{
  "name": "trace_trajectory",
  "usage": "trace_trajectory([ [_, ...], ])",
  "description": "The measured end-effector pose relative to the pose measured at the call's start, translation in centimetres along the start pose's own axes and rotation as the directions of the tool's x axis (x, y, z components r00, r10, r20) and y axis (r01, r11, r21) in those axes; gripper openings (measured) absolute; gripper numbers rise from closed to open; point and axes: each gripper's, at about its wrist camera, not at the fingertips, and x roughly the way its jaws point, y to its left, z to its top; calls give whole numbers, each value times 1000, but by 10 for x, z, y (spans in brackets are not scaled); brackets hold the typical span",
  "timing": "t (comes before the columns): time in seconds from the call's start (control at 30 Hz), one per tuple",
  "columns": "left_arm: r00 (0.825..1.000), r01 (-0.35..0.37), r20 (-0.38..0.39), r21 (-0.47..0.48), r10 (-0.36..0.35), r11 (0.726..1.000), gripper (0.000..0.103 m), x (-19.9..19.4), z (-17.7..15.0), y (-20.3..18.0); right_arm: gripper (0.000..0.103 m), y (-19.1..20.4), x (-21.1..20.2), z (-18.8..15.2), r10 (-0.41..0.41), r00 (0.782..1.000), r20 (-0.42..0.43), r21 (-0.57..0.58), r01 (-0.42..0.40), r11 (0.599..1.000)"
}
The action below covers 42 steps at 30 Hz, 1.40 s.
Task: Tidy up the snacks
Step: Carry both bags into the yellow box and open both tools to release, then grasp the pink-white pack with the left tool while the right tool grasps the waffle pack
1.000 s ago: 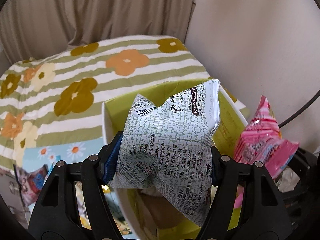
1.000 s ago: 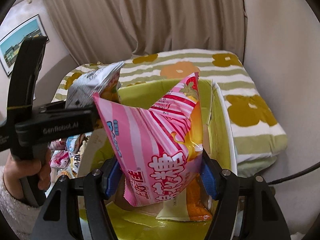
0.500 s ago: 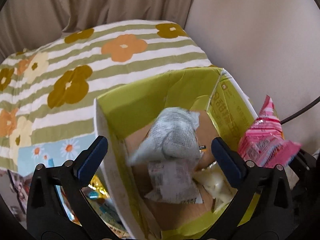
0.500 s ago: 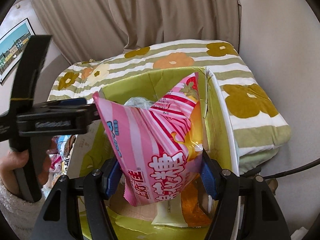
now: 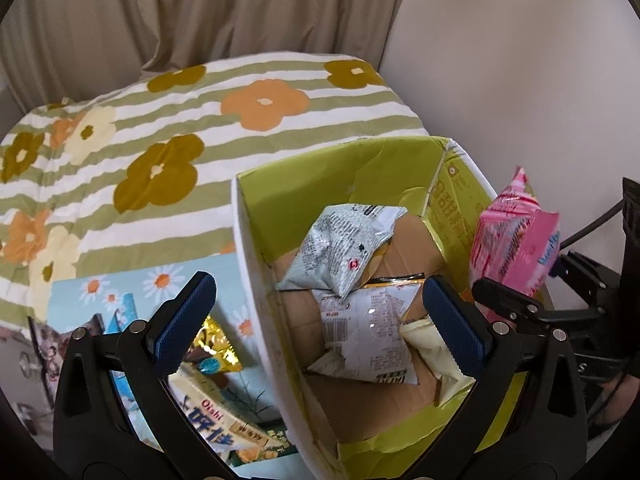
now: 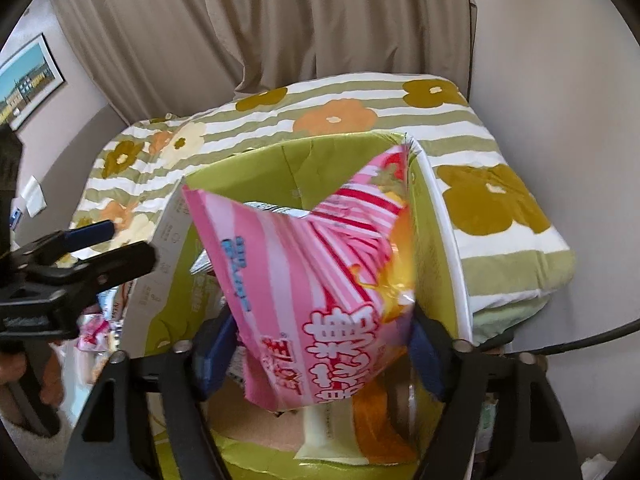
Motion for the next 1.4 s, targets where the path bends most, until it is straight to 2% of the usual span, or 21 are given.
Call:
trace_trajectory([
  [0.07, 1000, -5, 2, -7, 5, 1000, 102, -4, -3, 1, 90, -1, -2, 0, -1, 1000, 28, 3, 1, 1000],
  [0.1, 1000, -11, -2, -14, 11, 1000, 102, -7, -6, 3, 100, -2, -5, -1, 4, 999, 38, 6, -5, 1000],
  [0.13, 1000, -15, -3, -19, 15, 1000, 102, -8, -8, 4, 102, -3, -8, -1, 15, 999, 46, 8, -15, 1000],
  [0.33, 1000, -30, 8, -51, 30, 998, 102, -26, -28, 9, 102, 0, -22, -12, 3, 998, 61, -33, -1, 999],
  [0.47, 999, -39, 23, -69, 41, 997, 102, -41, -39, 8, 102, 0, -35, -17, 39, 997, 72, -25, -38, 999],
  [0.9, 982, -87, 158, -105, 103, 991, 102, -110, -58, -4, 102, 25, -90, -17, 96, 981, 166, -111, -78, 991],
  [1.03, 975, -115, 174, -141, 139, 983, 102, -130, -72, -4, 103, 37, -103, -22, 125, 972, 198, -180, -89, 980],
  [1.17, 964, -167, 179, -161, 195, 973, 102, -148, -91, 0, 103, 50, -109, -26, 185, 962, 202, -215, -140, 967],
  [1.4, 944, -237, 165, -262, 286, 936, 102, -178, -131, 44, 103, 82, -117, -33, 263, 943, 201, -255, -209, 944],
])
